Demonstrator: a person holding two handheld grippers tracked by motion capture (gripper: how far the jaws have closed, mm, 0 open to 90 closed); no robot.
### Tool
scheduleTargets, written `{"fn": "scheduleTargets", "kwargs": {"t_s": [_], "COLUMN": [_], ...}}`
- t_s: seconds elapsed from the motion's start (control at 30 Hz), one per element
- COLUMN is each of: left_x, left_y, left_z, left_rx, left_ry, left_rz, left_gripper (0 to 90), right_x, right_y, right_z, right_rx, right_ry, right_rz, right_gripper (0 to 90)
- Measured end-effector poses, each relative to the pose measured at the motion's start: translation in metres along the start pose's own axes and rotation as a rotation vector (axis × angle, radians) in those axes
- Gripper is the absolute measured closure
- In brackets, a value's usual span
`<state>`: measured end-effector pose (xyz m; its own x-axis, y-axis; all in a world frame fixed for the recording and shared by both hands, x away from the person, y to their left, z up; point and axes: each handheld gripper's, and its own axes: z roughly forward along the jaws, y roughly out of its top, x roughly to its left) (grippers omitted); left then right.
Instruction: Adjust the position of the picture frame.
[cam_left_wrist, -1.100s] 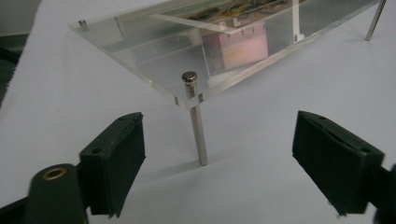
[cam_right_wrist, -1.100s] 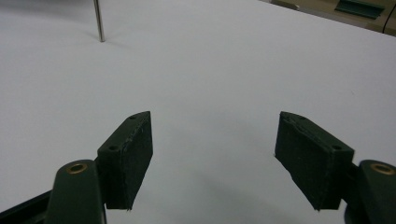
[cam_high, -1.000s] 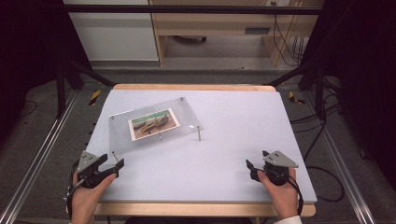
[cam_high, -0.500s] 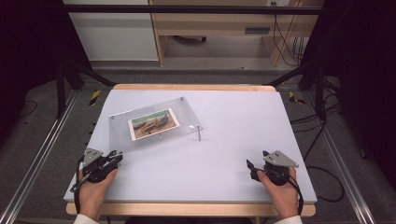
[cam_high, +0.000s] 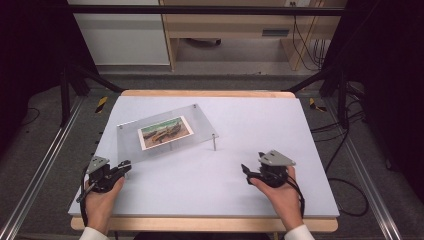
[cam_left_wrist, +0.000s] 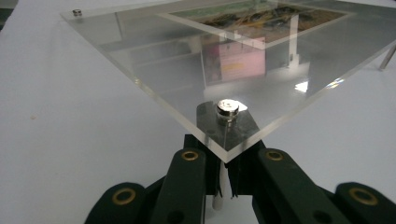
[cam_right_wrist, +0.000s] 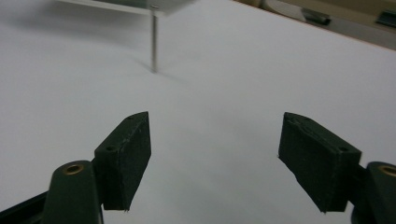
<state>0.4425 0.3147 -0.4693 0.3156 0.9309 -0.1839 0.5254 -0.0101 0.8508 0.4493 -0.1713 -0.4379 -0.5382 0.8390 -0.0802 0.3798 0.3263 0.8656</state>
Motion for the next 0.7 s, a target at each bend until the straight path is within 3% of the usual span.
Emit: {"fn": "scheduleTargets", "kwargs": {"t_s": [0.1,0.13,0.2,0.23,0.33,0.37,0.4,0.53,0.6,0.7], "left_x": [-0.001,-0.001,-0.001,-0.001,-0.001,-0.001,-0.001,-0.001,-0.001,-0.002], "left_y": [0.003,0.003,0.004,0.004,0.006,0.006,0.006,0.006,0.007,0.007], "left_z": [-0.002,-0.003,-0.003,-0.003,-0.004,-0.004,-0.005,-0.005,-0.005,-0.005], "left_rx": [-0.013,-0.013,-0.013,-0.013,-0.020,-0.020,-0.024,-0.027,-0.028,-0.028], "left_ry": [-0.025,-0.035,-0.045,-0.045,-0.059,-0.059,-0.067,-0.072,-0.073,-0.071], "left_rz": [-0.017,-0.022,-0.029,-0.029,-0.039,-0.039,-0.048,-0.054,-0.055,-0.055], "left_gripper": [84.0,84.0,84.0,84.0,84.0,84.0,84.0,83.9,83.9,83.9], "right_x": [0.008,0.013,0.014,0.014,0.014,0.014,0.014,0.016,0.015,0.013], "right_y": [0.015,0.029,0.036,0.036,0.041,0.041,0.041,0.045,0.050,0.053], "right_z": [0.015,0.035,0.051,0.051,0.088,0.088,0.101,0.114,0.125,0.133], "right_rx": [-0.005,-0.005,-0.001,-0.001,0.027,0.027,0.036,0.021,0.007,-0.001], "right_ry": [0.036,0.056,0.066,0.066,0.085,0.085,0.093,0.121,0.153,0.162], "right_rz": [0.005,0.003,0.014,0.014,0.035,0.035,0.039,0.040,0.063,0.076], "right_gripper": [27.9,29.3,32.6,32.6,41.4,41.4,46.7,51.1,54.7,60.4]}}
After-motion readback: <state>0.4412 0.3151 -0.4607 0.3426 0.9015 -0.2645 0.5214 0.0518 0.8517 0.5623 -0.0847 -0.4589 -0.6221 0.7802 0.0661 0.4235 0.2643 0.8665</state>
